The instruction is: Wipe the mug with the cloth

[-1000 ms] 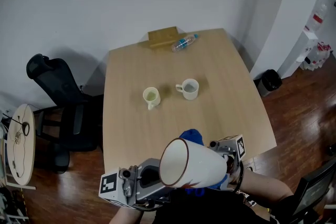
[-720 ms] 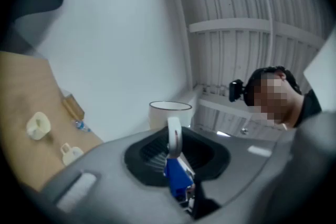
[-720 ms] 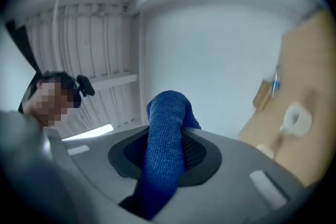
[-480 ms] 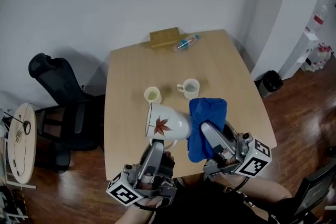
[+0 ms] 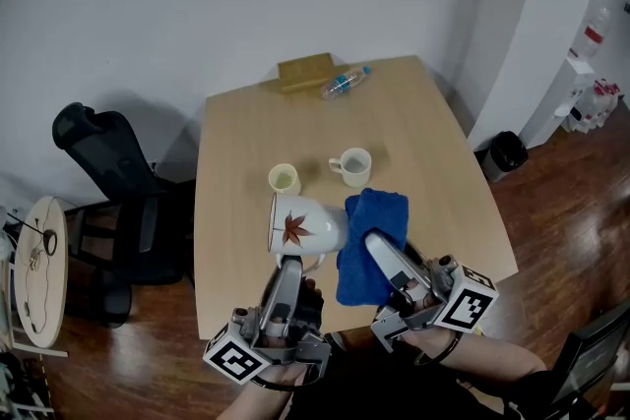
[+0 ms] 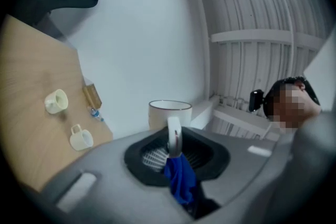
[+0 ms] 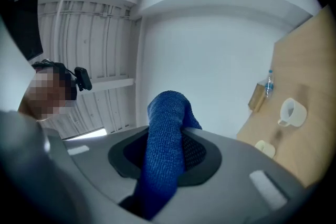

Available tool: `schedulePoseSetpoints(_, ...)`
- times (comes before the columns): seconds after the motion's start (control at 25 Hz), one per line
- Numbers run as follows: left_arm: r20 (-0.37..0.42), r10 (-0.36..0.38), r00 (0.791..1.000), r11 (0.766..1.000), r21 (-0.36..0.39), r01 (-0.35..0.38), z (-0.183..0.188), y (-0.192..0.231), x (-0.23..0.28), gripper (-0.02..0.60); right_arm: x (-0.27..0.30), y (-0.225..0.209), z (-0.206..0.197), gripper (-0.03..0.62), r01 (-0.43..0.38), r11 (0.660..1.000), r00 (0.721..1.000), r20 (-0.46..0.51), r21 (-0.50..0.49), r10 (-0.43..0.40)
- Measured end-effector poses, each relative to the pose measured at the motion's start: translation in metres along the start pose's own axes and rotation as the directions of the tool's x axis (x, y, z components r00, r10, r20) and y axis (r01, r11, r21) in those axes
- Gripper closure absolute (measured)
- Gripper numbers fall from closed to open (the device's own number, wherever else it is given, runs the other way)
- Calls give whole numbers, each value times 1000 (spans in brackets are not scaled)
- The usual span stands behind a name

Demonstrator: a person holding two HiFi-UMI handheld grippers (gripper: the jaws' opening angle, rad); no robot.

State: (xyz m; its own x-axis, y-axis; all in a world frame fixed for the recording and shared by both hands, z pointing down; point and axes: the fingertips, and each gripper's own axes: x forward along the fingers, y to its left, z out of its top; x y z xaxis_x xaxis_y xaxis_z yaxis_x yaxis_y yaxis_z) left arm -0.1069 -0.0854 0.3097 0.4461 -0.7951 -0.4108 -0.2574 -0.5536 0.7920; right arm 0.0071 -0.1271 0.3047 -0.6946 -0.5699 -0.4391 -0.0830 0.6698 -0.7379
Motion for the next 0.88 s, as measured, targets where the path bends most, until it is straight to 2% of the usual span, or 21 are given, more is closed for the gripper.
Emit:
schedulePoseSetpoints(0.12, -24, -15, 1000, 1000, -16, 15, -1, -5, 2, 520, 10, -10, 15, 485, 28, 999, 999, 35, -25, -27)
schedulePoseSetpoints(0.28, -18, -22, 1000, 1000, 9, 22, 1, -8, 8, 520, 9, -35, -15, 485, 102, 989, 995, -19, 110, -101)
schedulePoseSetpoints(0.36, -4, 23, 1000, 999, 41, -23, 4, 5, 9, 520, 6, -35, -29, 487, 106, 982, 994, -52, 155, -100)
schedulePoseSetpoints(0.44, 9, 86, 996, 993, 82, -87, 11, 23, 5, 520, 7, -32, -28, 485, 92, 985, 995, -60, 145, -83)
schedulePoseSetpoints(0.52, -3, 169, 986, 970, 177, -166, 15, 41, -2, 520, 8, -30, -17, 486, 70, 991, 997, -54, 112, -64)
schedulePoseSetpoints(0.56, -15, 217, 976, 945, 253, -207, 16, 50, -8, 520, 7, -32, -11, 485, 71, 993, 996, -51, 90, -67)
schedulePoseSetpoints(0.6, -27, 270, 963, 906, 345, -245, 15, 59, -13, 520, 6, -38, -4, 485, 91, 994, 994, -58, 55, -88)
schedulePoseSetpoints(0.64, -35, 324, 945, 851, 448, -275, 14, 68, -19, 520, 3, -48, 2, 485, 136, 991, 988, -78, -8, -136)
schedulePoseSetpoints(0.68, -42, 376, 926, 781, 552, -292, 11, 77, -25, 520, -1, -64, 6, 485, 197, 975, 972, -113, -101, -208)
schedulePoseSetpoints(0.72, -49, 423, 905, 708, 641, -296, 7, 88, -32, 520, -8, -82, 5, 485, 255, 943, 943, -159, -216, -291)
schedulePoseSetpoints(0.76, -61, 462, 885, 645, 708, -288, 1, 100, -39, 520, -16, -103, 0, 485, 294, 893, 901, -212, -341, -378)
schedulePoseSetpoints(0.8, -79, 493, 866, 602, 750, -274, -7, 115, -47, 520, -27, -126, -10, 485, 307, 829, 844, -269, -466, -464)
schedulePoseSetpoints(0.84, -102, 518, 849, 578, 774, -259, -16, 130, -55, 520, -41, -150, -23, 485, 292, 759, 772, -325, -582, -546)
schedulePoseSetpoints(0.88, -128, 541, 831, 566, 787, -248, -26, 146, -63, 520, -56, -173, -38, 484, 253, 690, 689, -375, -679, -621)
